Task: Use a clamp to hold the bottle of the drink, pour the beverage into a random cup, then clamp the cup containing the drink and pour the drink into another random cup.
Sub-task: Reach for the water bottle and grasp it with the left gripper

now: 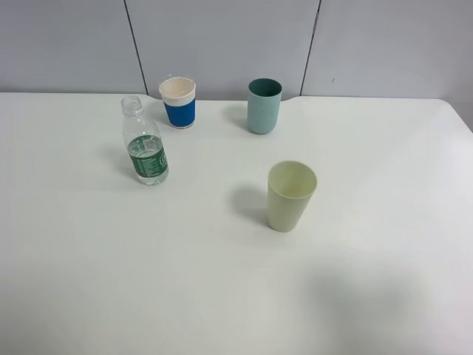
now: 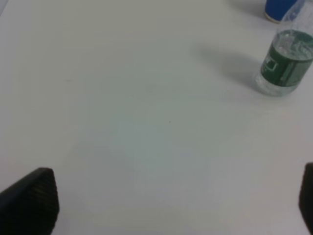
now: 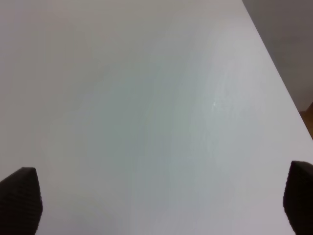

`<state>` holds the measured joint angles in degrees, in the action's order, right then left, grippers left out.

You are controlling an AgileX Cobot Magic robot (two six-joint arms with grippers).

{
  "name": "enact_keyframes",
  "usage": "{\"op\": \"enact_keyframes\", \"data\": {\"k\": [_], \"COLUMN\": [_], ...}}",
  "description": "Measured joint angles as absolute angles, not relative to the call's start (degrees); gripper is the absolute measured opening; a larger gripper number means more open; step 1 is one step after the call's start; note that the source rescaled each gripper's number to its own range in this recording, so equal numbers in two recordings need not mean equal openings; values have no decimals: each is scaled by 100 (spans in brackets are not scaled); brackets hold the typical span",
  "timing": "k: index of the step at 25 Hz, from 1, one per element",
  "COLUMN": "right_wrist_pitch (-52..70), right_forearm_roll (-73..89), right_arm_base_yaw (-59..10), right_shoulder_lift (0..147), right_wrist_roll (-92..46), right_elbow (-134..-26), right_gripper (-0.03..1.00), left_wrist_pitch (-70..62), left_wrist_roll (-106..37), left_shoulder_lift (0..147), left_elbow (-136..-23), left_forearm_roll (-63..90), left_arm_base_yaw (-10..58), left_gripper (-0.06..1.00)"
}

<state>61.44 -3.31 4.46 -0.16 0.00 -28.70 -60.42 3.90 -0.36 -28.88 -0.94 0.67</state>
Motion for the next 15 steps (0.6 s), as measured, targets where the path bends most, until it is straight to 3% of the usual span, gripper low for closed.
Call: {"op": "enact_keyframes", "data": {"k": [15], "right_wrist_pitch": [6144], "right_forearm_roll": [-331], "right_arm_base_yaw": [446], "right_shoulder_lift": [-16], "right_wrist_roll": [0], "right_elbow": [-2870], "right_gripper": [100], "left_wrist_pitch": [-6042], "left_wrist_roll": [390], "left_shoulder_lift": [-36], "left_elbow": [-2888], "left_forearm_roll": [-94], "left_arm_base_yaw": [67], "left_gripper": [100]}}
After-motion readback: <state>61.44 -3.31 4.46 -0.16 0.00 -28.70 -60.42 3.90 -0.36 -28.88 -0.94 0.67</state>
